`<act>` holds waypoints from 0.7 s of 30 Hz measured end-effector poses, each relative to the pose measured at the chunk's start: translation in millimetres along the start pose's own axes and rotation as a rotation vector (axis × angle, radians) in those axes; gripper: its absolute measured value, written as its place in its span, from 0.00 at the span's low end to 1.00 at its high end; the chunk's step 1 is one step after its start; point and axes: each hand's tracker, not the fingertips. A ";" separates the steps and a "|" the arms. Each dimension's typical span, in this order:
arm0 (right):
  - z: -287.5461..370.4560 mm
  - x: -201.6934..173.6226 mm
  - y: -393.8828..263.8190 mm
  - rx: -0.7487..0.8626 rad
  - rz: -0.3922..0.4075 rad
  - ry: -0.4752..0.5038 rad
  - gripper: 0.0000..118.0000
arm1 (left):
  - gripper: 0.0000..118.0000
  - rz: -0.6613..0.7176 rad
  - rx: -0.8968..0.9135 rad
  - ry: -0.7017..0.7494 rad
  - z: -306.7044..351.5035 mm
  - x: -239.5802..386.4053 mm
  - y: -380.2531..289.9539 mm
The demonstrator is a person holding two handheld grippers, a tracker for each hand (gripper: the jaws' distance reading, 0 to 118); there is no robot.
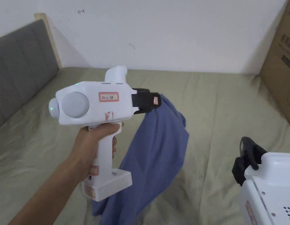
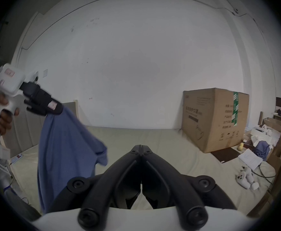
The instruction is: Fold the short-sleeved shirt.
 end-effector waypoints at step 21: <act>32.8 69.9 -19.4 -0.052 0.005 -0.181 0.00 | 0.31 -0.011 -0.609 0.079 -205.4 10.2 -240.8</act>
